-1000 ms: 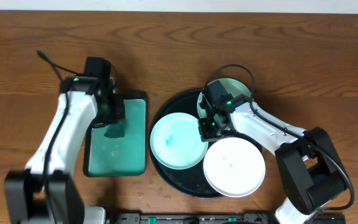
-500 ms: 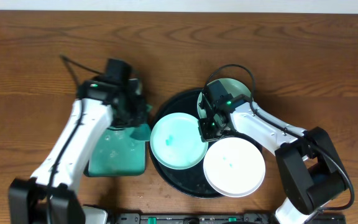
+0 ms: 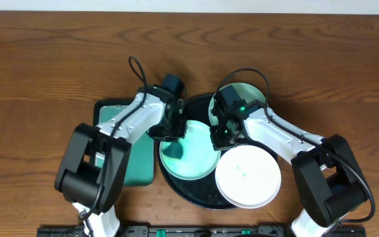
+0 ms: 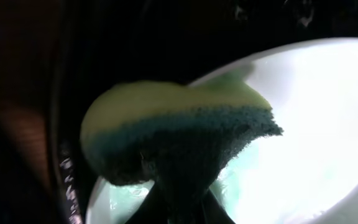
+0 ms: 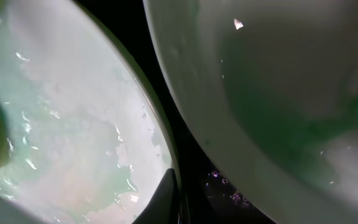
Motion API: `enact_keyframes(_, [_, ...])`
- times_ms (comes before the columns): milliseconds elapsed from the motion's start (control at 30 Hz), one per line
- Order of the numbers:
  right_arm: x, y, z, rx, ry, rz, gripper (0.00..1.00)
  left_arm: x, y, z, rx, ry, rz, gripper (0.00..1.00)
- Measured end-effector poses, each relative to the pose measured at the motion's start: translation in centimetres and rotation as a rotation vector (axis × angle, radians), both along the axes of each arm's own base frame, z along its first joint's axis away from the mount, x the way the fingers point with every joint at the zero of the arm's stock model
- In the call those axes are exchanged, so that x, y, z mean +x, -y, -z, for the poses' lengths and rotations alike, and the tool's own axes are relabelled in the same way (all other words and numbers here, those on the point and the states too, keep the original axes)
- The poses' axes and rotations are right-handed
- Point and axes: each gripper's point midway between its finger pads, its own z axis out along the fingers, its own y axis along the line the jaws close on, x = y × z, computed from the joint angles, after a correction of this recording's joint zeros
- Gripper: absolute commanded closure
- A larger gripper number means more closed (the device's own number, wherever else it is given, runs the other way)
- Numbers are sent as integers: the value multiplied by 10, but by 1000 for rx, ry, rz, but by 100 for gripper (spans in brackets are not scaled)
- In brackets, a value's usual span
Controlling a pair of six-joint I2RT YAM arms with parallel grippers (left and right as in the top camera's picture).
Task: Clean dirty plates on tray and stack at the side
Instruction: 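Scrub the pale green plate with the sponge while the right gripper holds it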
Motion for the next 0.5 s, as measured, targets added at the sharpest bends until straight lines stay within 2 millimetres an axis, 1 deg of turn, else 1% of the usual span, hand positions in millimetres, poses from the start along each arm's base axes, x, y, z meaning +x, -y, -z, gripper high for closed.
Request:
enact_keyframes(133, [0,0,0,-1,-1,0,99,-1,7,4,-6,-15,15,93])
enact_keyframes(233, [-1,4,0,-19,-3,2,99,-2,16,3,-56,-24,29,93])
enact_keyframes(300, [-2,11,0,-45,-5,10,99,-3,28,2,-114,-29,46,93])
enact_keyframes(367, [-3,13,0,-51,-4,13,99,-4,41,1,-172,-34,64,93])
enact_keyframes(433, [-3,13,0,-52,-4,13,99,-8,59,-1,-241,-45,90,93])
enact_keyframes(500, [-3,14,0,-53,-4,14,99,-16,80,-2,-320,-65,127,93])
